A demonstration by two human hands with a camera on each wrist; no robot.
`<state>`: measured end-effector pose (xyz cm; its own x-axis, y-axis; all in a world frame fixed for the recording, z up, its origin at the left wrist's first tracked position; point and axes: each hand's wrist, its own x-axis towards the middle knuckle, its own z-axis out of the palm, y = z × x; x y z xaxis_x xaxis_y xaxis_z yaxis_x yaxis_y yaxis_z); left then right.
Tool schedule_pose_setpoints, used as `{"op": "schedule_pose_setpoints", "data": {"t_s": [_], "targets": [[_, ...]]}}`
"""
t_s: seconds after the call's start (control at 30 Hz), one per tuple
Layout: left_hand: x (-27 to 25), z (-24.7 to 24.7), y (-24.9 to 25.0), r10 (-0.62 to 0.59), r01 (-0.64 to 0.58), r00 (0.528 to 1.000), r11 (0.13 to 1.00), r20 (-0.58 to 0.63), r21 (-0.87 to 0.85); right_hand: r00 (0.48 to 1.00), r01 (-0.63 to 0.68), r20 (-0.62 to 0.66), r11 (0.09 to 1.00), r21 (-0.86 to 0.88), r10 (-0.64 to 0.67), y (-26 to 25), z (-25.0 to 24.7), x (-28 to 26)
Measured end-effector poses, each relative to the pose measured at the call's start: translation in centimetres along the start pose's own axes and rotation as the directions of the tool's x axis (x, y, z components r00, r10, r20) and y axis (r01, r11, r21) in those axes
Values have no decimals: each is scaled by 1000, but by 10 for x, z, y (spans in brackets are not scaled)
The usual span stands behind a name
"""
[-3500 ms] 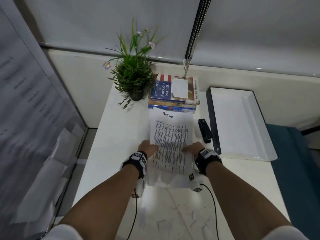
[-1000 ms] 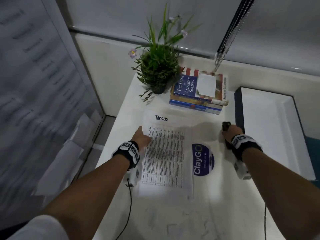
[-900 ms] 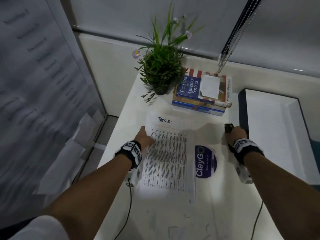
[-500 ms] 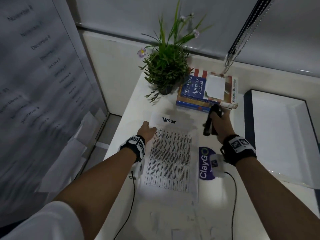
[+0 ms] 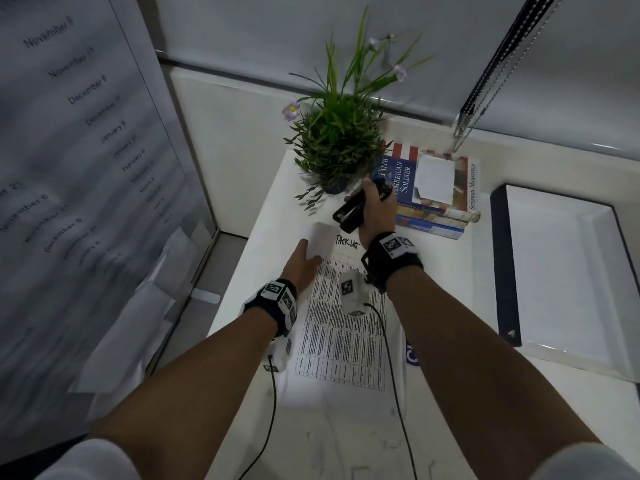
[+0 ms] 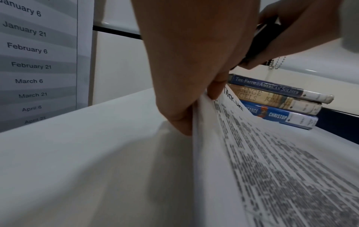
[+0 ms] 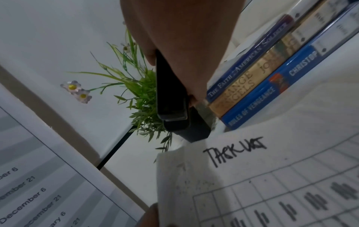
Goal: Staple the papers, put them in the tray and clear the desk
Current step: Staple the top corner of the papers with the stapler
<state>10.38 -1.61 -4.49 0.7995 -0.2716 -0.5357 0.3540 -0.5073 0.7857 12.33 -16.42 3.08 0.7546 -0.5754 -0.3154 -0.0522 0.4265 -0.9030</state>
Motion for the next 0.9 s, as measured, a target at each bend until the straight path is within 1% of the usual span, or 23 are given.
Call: {"op": "schedule_pose_setpoints", "data": {"t_s": [0.1, 0.17, 0.27, 0.37, 0.5, 0.6, 0.77, 0.9], "targets": [[-12, 0, 7, 134, -134, 990, 991, -33, 0, 999, 51, -2, 998, -23, -51, 2, 11, -4], [-18, 0, 8, 194, -194, 980, 981, -39, 10, 997, 75, 12, 996, -42, -74, 4, 16, -7], [-22, 1, 9, 228, -226, 973, 973, -33, 45, 997, 77, 36, 990, -118, -73, 6, 20, -10], [-26, 1, 10, 262, -260, 964, 965, -49, 35, 996, 72, 61, 985, -155, -63, 6, 21, -12], [-28, 1, 11, 270, -271, 961, 963, -65, 5, 992, 78, 109, 981, -180, -59, 5, 20, -16], [-29, 1, 10, 280, -282, 958, 959, -67, -21, 992, 68, 113, 978, -196, -47, 5, 19, -20], [-30, 5, 11, 233, -239, 968, 969, -94, -56, 995, 82, 67, 968, -238, -67, 5, 22, -26], [-31, 8, 15, 239, -245, 966, 968, -100, -60, 995, 87, -29, 966, -244, -97, 6, 28, -30]]}}
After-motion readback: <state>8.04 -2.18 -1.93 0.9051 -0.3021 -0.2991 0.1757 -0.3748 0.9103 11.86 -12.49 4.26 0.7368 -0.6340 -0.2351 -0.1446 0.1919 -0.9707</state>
